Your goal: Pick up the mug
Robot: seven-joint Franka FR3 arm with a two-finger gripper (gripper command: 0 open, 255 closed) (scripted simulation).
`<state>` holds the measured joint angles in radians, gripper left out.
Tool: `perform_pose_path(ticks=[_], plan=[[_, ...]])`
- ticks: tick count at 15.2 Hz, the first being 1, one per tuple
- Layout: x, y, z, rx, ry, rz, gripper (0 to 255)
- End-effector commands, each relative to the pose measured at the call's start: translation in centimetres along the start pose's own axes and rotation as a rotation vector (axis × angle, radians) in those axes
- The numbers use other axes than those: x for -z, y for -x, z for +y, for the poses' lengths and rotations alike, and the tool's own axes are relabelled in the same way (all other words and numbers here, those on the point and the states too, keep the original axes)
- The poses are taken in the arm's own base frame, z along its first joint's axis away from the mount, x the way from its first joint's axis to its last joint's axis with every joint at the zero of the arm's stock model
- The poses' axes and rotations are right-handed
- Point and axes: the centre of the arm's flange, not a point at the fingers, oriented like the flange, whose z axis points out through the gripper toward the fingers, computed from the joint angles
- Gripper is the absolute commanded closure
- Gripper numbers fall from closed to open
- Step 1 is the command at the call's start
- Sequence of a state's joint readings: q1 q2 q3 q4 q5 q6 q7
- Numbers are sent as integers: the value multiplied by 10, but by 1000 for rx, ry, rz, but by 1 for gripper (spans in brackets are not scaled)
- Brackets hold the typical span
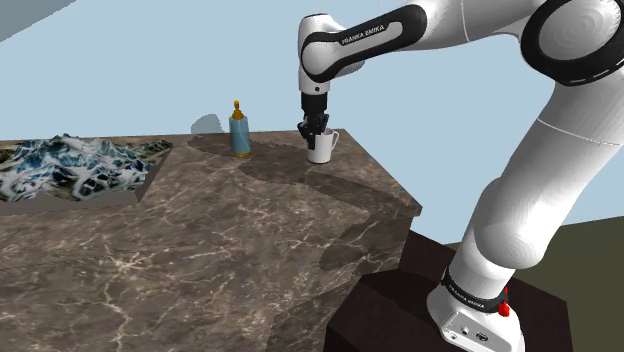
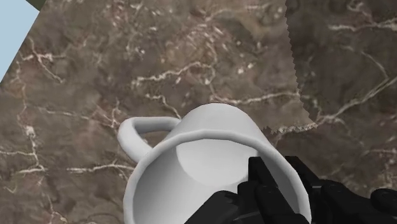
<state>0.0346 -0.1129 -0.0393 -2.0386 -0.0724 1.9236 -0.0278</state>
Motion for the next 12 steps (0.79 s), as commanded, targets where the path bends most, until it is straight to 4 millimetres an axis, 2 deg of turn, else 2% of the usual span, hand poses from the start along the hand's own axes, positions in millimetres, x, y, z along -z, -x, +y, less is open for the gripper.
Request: perform_pose_path(ticks=[1, 7, 12], plan=[[0, 0, 0, 0, 0, 0, 255], [0, 1, 0, 0, 0, 0, 255], [26, 1, 2, 0, 0, 0, 255]])
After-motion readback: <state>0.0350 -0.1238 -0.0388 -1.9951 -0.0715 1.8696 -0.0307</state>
